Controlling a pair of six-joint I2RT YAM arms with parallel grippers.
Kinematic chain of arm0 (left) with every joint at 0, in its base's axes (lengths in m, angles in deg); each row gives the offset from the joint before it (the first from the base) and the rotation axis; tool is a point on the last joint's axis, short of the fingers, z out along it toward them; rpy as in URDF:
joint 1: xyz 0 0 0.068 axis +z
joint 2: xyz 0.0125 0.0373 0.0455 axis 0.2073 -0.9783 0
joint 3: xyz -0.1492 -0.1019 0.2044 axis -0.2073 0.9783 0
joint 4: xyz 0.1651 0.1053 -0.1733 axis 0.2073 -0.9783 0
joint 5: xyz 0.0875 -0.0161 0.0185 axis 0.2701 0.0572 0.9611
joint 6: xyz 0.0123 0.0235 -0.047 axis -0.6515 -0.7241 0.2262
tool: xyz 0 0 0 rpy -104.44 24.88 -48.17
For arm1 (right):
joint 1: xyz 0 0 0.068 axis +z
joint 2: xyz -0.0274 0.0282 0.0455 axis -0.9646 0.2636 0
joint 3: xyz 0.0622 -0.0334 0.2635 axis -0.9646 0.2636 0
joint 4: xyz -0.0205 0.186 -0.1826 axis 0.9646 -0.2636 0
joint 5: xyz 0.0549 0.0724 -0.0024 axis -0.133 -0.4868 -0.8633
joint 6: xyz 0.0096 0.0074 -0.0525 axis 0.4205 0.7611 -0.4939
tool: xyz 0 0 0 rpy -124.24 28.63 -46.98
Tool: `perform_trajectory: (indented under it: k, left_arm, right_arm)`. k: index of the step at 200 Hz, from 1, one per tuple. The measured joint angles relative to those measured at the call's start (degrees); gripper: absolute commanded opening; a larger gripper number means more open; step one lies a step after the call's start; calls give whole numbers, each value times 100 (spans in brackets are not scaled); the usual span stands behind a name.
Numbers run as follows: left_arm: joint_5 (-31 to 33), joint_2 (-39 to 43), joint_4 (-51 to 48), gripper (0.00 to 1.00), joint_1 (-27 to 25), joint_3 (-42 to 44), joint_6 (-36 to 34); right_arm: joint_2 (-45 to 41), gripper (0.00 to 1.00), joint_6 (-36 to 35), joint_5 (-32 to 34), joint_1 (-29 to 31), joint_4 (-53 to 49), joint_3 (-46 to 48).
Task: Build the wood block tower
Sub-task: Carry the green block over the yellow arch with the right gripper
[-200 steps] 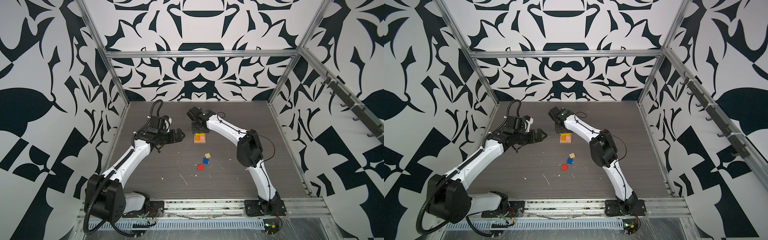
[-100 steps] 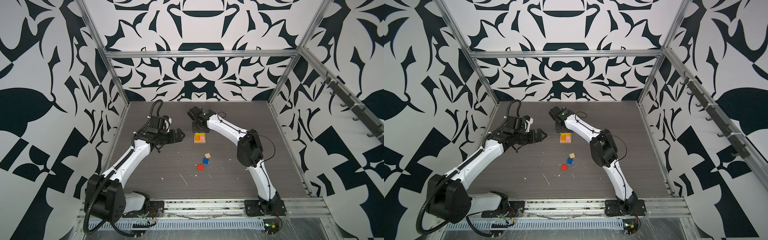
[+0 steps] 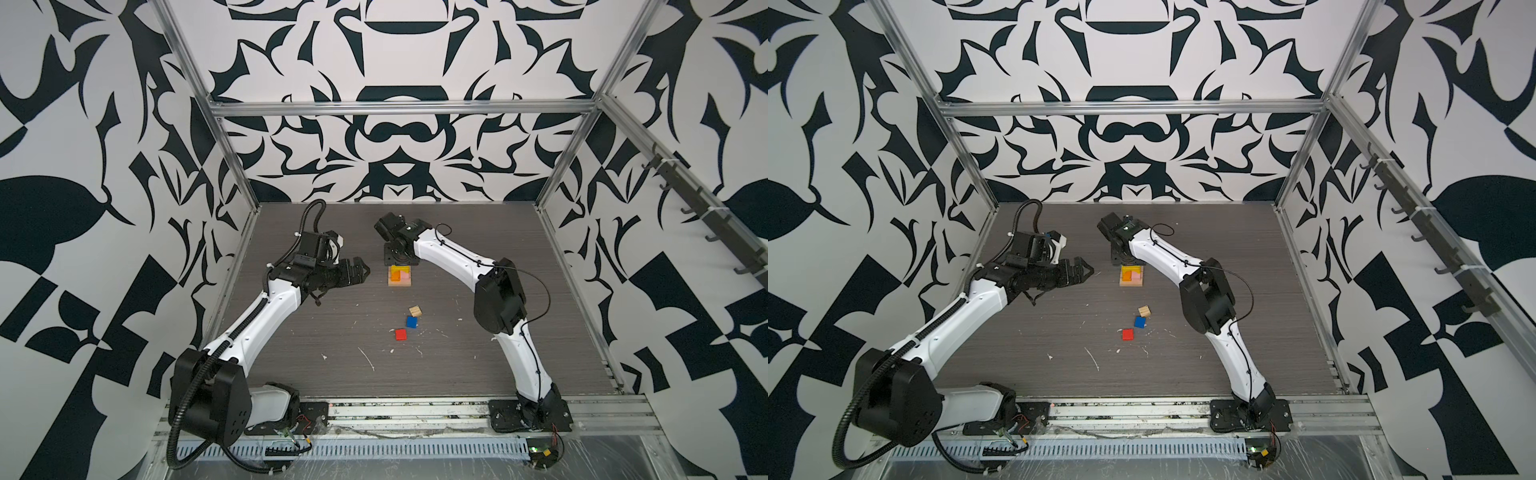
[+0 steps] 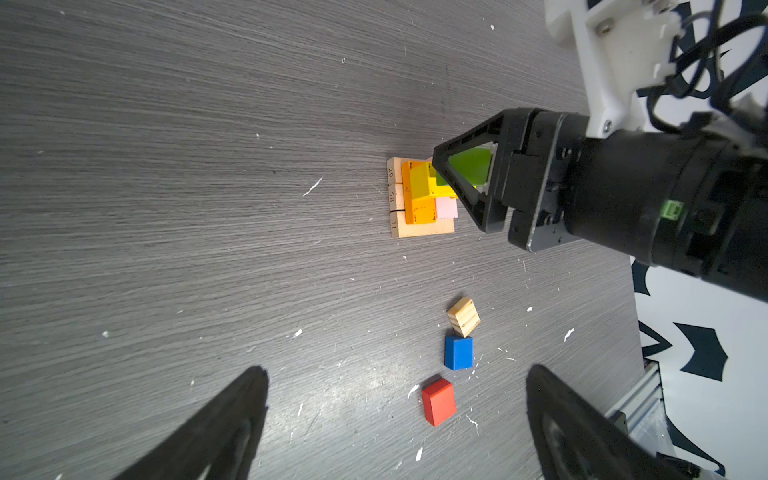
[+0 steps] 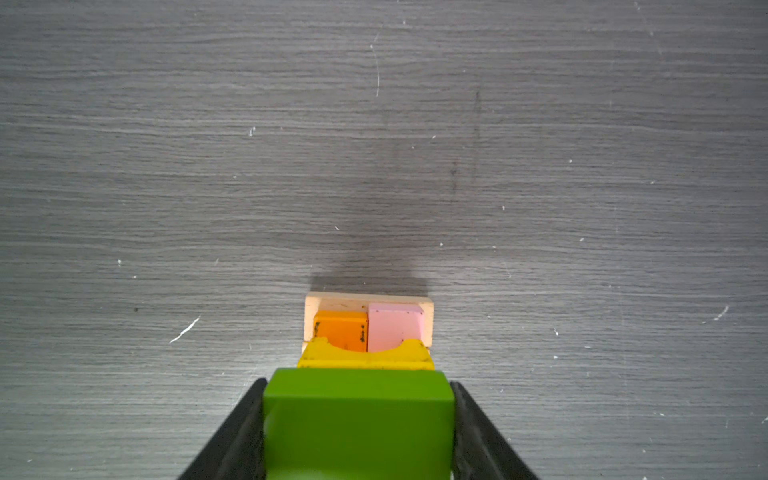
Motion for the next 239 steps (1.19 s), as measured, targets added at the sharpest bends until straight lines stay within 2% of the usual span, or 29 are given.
perform_trajectory:
  k: [239]
  left_arm:
    - [-2,0,0,100,0,0,0]
  right_arm:
    - [85,56,61,-15,0,61,87]
